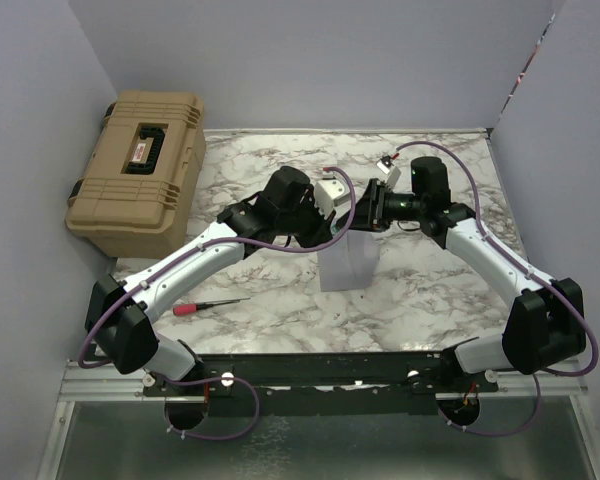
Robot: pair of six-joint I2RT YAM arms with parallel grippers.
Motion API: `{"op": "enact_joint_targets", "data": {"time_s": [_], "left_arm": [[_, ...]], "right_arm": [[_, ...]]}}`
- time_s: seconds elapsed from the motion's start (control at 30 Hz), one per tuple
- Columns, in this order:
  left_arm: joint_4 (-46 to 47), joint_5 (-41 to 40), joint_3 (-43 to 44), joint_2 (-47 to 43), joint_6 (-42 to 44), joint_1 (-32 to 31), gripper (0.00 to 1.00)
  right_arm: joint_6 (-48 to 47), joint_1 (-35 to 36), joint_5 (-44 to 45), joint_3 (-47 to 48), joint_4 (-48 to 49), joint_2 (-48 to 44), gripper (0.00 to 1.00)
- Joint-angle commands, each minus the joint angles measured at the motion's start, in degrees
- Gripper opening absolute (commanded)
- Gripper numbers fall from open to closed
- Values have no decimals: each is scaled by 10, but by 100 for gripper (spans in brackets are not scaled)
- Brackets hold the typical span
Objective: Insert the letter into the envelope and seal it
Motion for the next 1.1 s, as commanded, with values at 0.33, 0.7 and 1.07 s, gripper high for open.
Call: {"op": "enact_joint_targets", "data": {"time_s": [0.33, 0.7, 1.07], "left_arm": [[-7, -2, 27, 5, -16, 0, 50], [-15, 30, 24, 30, 1, 0, 17], [-79, 38, 24, 26, 29, 1, 0]], "right_arm": [[34, 2, -39, -5, 33, -6, 0], [55, 2, -53, -11, 35, -23, 0], [41, -46, -25, 28, -27, -36, 0]]}}
